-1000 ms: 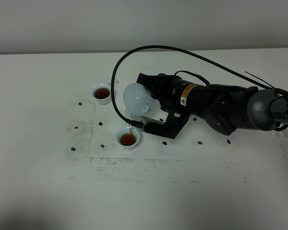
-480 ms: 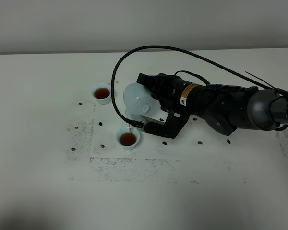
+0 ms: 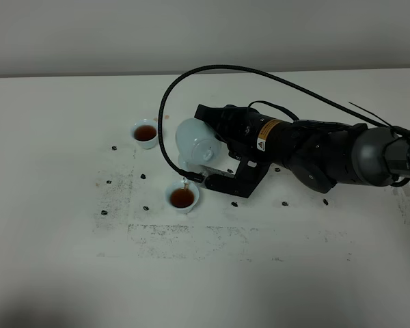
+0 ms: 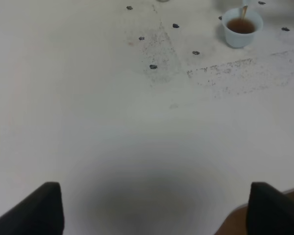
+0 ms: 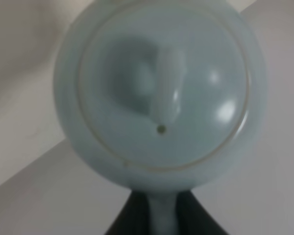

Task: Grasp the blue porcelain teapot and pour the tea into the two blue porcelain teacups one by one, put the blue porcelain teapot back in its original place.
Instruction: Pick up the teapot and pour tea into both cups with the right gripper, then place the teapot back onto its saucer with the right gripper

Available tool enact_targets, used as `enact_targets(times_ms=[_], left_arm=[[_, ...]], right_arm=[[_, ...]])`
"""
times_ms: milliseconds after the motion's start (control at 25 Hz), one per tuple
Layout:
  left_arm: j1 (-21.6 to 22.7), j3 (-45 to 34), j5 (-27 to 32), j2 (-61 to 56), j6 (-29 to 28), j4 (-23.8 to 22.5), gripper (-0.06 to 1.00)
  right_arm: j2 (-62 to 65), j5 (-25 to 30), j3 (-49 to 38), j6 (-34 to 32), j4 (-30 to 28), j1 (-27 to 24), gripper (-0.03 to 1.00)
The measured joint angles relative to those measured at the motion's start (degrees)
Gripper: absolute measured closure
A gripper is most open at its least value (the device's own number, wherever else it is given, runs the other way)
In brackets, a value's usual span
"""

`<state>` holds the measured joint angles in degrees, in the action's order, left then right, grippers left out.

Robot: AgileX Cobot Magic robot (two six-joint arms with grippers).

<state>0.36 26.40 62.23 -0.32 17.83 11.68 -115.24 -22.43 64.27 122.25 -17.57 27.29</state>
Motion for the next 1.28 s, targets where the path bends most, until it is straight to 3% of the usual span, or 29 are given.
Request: enact_targets(times_ms=[520, 920, 1160, 1280], left_arm=[[0.0, 0.0, 0.0, 0.0, 0.0, 0.0, 0.22], [0.0, 0.0, 0.0, 0.0, 0.0, 0.0, 0.22], [0.0, 0.0, 0.0, 0.0, 0.0, 0.0, 0.22], [0.0, 0.0, 0.0, 0.0, 0.0, 0.0, 0.22]], right_arm=[[0.0, 0.1, 0.0, -0.4, 0.3, 0.0, 0.92], [0.2, 5.6, 0.0, -8.7, 3.1, 0.0, 0.92], [4.1, 9.0, 0.0, -23.4, 3.3, 0.0, 0.92], [6.9, 13.7, 0.1, -38.8, 4.3, 0.0, 0.92]])
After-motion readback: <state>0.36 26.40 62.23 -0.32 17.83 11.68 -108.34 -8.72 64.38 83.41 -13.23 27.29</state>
